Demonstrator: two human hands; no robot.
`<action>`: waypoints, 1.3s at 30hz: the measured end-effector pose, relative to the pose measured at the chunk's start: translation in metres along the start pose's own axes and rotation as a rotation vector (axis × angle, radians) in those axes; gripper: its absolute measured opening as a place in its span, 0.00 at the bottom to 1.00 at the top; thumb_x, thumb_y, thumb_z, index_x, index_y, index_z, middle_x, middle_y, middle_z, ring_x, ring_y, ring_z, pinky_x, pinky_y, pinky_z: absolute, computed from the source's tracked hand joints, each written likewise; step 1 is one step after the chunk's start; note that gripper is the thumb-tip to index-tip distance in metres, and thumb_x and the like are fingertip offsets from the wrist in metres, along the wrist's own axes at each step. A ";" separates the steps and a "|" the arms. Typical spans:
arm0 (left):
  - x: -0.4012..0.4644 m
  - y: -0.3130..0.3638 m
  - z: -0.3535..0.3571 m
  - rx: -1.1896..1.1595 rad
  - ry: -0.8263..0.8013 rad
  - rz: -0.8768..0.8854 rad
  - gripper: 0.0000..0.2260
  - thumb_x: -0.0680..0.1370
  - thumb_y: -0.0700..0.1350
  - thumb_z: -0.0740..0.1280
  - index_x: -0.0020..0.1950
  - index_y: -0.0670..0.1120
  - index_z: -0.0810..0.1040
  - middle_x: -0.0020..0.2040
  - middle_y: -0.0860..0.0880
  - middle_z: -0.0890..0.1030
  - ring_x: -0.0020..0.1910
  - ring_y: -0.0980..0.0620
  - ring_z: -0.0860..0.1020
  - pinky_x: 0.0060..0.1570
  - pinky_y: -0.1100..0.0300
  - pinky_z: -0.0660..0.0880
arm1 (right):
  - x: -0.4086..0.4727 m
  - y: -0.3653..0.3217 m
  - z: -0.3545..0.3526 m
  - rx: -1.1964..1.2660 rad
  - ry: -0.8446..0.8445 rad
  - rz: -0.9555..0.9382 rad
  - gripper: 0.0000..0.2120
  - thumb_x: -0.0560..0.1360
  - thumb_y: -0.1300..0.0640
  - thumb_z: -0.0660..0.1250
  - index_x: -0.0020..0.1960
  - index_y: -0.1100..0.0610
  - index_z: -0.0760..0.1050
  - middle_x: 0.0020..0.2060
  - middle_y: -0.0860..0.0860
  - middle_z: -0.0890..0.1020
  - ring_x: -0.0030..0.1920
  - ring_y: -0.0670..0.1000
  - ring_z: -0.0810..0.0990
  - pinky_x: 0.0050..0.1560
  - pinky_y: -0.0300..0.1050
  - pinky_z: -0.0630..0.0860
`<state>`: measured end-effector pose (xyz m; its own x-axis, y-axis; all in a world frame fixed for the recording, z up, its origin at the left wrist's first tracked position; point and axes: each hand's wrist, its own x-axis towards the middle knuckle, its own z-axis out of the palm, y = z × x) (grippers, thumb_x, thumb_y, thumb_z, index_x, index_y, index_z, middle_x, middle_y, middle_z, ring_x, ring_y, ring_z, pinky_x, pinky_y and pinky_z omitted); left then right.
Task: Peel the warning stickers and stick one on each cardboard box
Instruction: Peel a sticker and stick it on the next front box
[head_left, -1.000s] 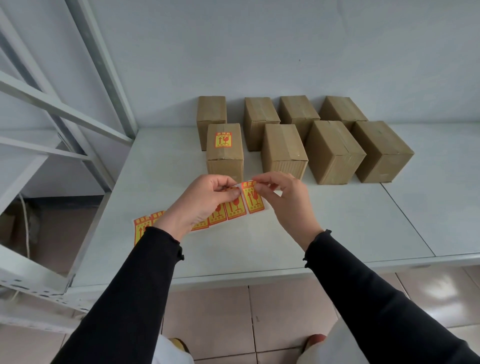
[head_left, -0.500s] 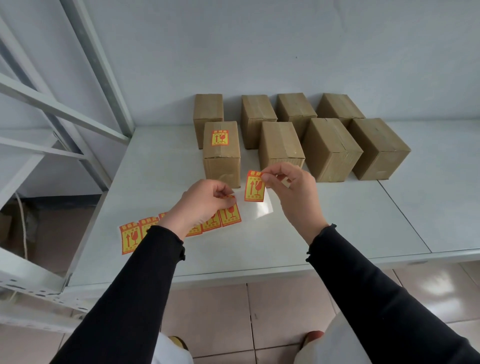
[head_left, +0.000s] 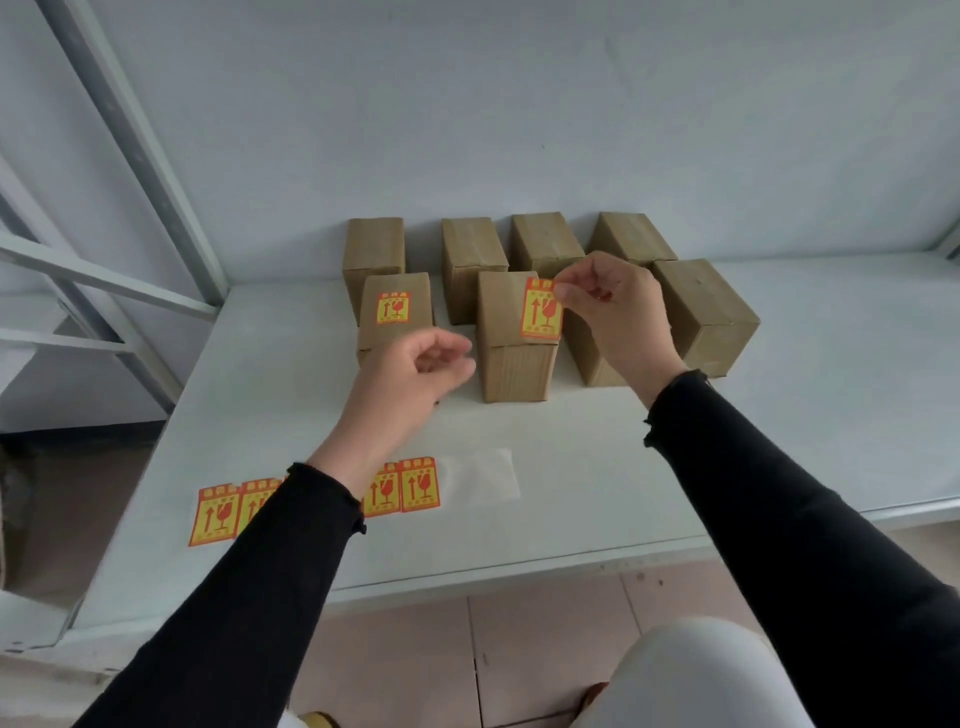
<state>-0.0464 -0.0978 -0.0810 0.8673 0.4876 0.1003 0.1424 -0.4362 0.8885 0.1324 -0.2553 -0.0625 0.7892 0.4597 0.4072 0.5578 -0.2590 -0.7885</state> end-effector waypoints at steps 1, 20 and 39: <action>0.008 0.011 0.000 0.008 0.004 0.011 0.08 0.78 0.49 0.71 0.57 0.54 0.82 0.49 0.59 0.82 0.49 0.64 0.78 0.45 0.71 0.72 | 0.009 0.001 0.000 -0.026 -0.017 -0.002 0.03 0.76 0.59 0.71 0.47 0.58 0.82 0.39 0.46 0.84 0.38 0.36 0.79 0.42 0.28 0.74; 0.110 0.020 0.053 0.254 -0.022 -0.165 0.12 0.79 0.47 0.70 0.60 0.43 0.79 0.55 0.47 0.80 0.54 0.47 0.78 0.49 0.55 0.74 | 0.074 0.043 0.047 -0.130 -0.257 0.246 0.07 0.78 0.54 0.69 0.50 0.57 0.81 0.46 0.52 0.85 0.47 0.51 0.83 0.50 0.46 0.81; 0.115 0.009 0.063 0.188 0.067 -0.203 0.11 0.78 0.46 0.71 0.57 0.44 0.78 0.54 0.46 0.80 0.53 0.47 0.78 0.51 0.53 0.77 | 0.070 0.053 0.061 -0.233 -0.123 0.163 0.04 0.79 0.52 0.67 0.48 0.51 0.79 0.42 0.45 0.81 0.43 0.45 0.79 0.39 0.37 0.76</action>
<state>0.0847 -0.0932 -0.0892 0.7794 0.6254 -0.0368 0.4017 -0.4539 0.7954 0.2017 -0.1850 -0.1039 0.8442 0.4915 0.2140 0.4814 -0.5194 -0.7061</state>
